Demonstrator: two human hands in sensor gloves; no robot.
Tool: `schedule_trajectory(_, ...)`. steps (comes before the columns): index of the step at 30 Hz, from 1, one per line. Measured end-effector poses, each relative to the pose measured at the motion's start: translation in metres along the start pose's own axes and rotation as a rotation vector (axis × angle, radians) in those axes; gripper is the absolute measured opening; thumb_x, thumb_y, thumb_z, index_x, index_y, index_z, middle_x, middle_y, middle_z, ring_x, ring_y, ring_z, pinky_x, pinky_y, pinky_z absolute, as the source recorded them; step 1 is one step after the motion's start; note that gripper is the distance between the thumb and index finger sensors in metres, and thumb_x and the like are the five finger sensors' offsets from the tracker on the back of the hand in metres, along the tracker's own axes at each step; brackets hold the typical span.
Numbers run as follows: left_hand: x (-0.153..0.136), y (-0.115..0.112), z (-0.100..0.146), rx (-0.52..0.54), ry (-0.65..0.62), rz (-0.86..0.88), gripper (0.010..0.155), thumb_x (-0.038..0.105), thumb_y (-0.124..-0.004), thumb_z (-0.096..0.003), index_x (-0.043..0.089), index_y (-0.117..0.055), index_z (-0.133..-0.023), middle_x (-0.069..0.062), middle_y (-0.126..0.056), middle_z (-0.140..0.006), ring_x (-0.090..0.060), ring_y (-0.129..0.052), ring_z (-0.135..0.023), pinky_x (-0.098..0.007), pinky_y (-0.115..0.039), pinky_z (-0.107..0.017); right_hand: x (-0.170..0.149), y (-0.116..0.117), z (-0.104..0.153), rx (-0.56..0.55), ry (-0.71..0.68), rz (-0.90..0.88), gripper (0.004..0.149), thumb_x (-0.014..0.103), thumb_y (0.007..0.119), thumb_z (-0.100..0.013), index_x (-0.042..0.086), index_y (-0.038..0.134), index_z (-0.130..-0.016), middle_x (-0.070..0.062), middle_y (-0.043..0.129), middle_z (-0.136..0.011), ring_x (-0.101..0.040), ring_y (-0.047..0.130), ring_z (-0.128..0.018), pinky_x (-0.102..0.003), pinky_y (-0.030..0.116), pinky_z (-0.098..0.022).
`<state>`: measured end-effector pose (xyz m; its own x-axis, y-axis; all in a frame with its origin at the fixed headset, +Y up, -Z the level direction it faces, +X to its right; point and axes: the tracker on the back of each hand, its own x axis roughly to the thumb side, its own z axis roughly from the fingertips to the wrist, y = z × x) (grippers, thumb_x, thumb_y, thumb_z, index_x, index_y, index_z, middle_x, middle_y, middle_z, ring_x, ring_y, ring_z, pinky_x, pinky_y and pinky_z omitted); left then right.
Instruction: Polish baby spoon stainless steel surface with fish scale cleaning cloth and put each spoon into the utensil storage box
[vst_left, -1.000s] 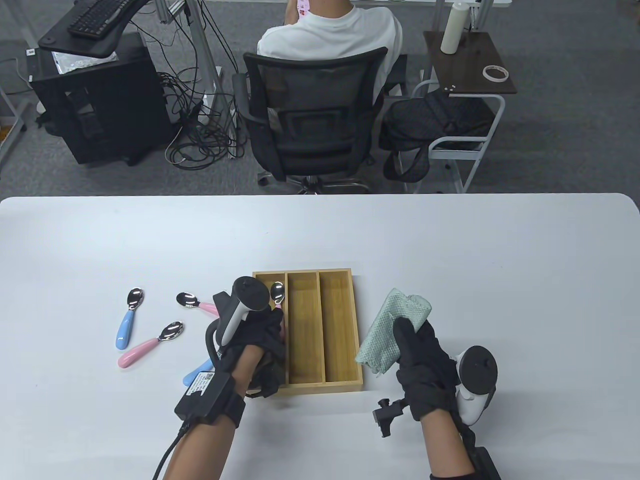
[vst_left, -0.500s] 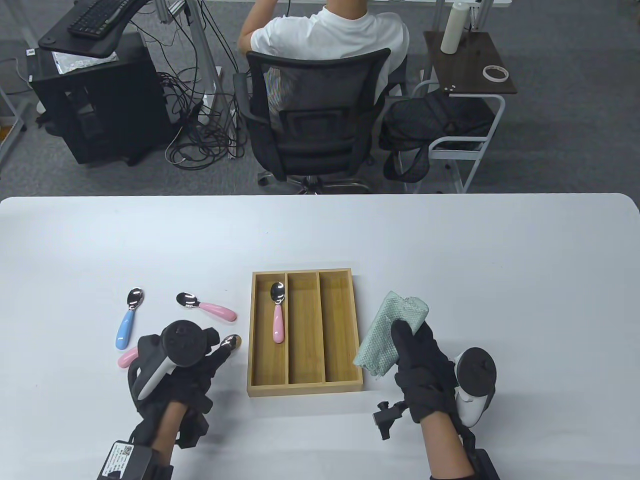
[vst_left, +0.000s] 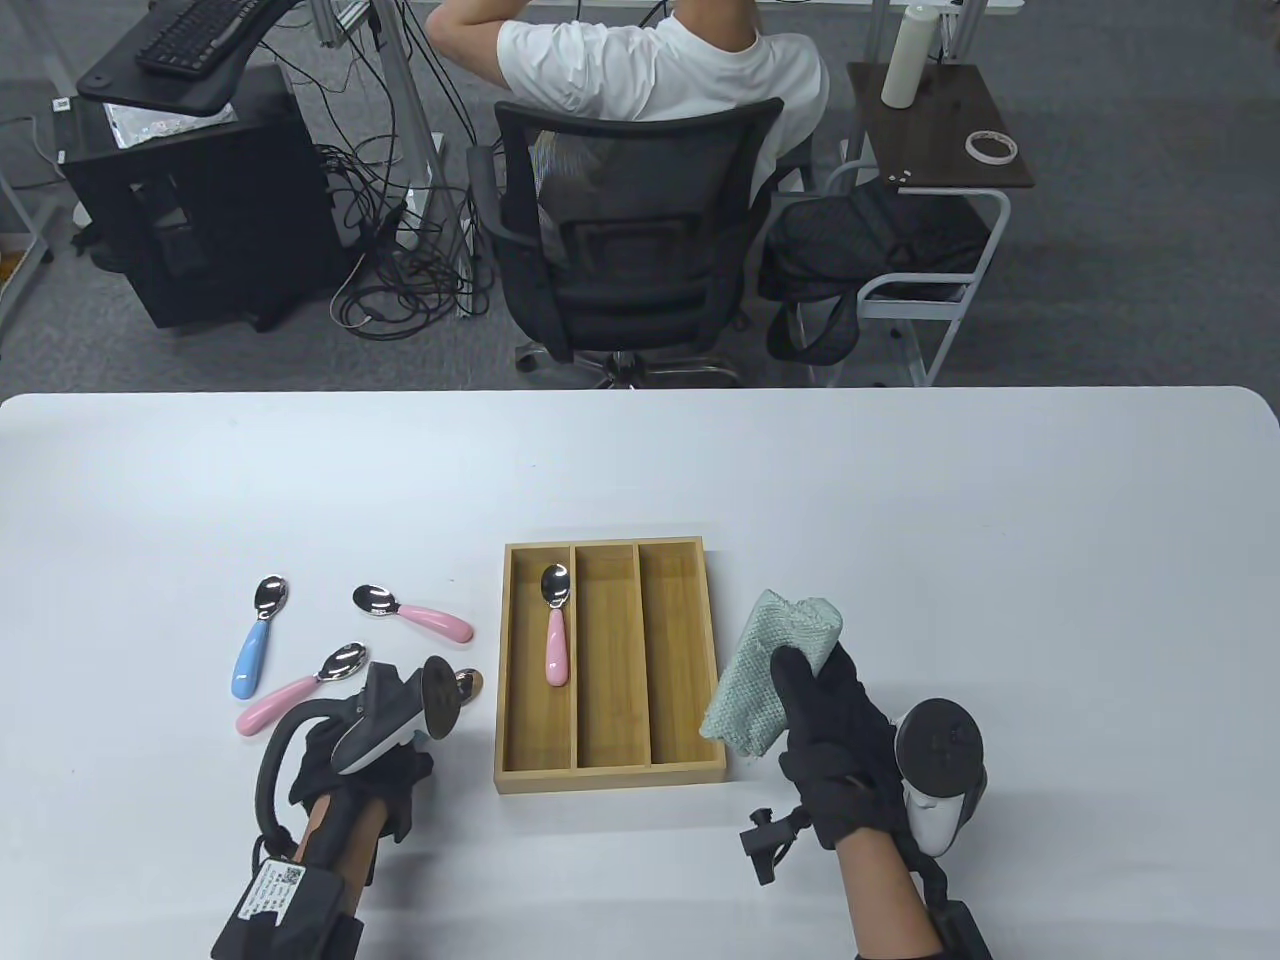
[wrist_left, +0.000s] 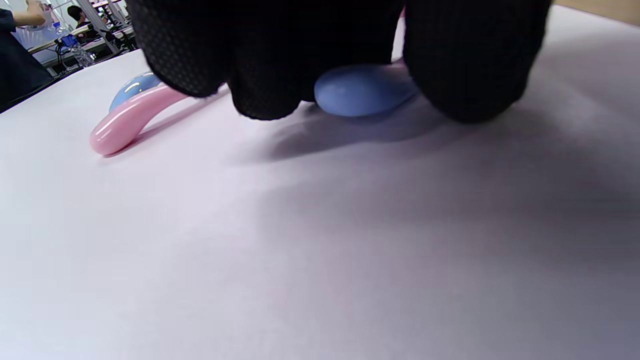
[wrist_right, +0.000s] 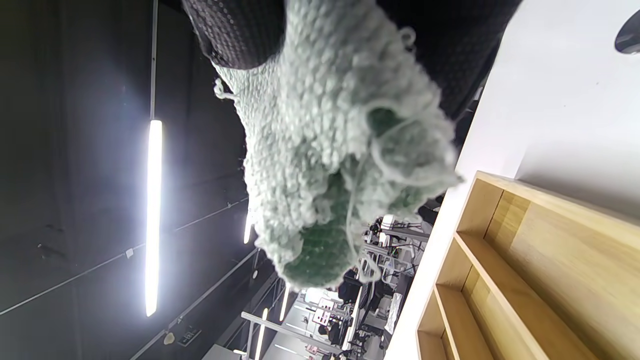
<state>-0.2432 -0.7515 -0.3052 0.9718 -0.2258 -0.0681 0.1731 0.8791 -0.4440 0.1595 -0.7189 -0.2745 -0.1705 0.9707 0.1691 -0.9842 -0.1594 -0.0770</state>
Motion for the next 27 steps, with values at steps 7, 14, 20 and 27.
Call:
schedule_trajectory(7,0.007,-0.005,0.0,-0.05,-0.02,-0.06,0.059,0.043,-0.076,-0.0592,0.011,-0.063,-0.107,-0.012,-0.079,-0.099,-0.028,-0.096,-0.078,-0.049,-0.083,-0.057,-0.001,0.002,0.001,0.016,0.0,0.014,0.054,0.039,0.064,-0.066,0.005,0.05,-0.105,-0.004,0.081,-0.088,-0.018,0.099,-0.065,-0.037,0.09,-0.052)
schedule_trajectory(14,0.001,-0.001,0.008,-0.011,-0.045,0.03,0.057,0.038,-0.059,-0.0646,-0.002,-0.057,-0.106,-0.018,-0.077,-0.093,-0.026,-0.096,-0.069,-0.05,-0.083,-0.054,0.0,0.004,0.001,0.064,0.01,-0.054,0.055,0.041,0.063,-0.066,0.004,0.05,-0.105,-0.006,0.081,-0.089,-0.02,0.099,-0.067,-0.039,0.089,-0.053)
schedule_trajectory(20,-0.022,0.037,0.06,0.377,-0.381,0.619,0.057,0.037,-0.057,-0.0644,0.0,-0.055,-0.107,-0.015,-0.077,-0.094,-0.024,-0.096,-0.069,-0.049,-0.085,-0.054,-0.004,0.012,-0.003,0.233,0.036,-0.306,0.054,0.042,0.063,-0.065,0.007,0.053,-0.105,-0.008,0.081,-0.092,-0.024,0.098,-0.07,-0.041,0.088,-0.055)
schedule_trajectory(27,0.018,0.036,0.085,0.233,-0.844,1.029,0.056,0.036,-0.056,-0.0653,0.0,-0.054,-0.108,-0.017,-0.075,-0.094,-0.026,-0.094,-0.07,-0.051,-0.082,-0.055,-0.005,0.04,0.005,0.408,0.042,-0.331,0.053,0.046,0.063,-0.065,0.015,0.054,-0.107,-0.009,0.074,-0.101,-0.033,0.091,-0.081,-0.049,0.082,-0.061)
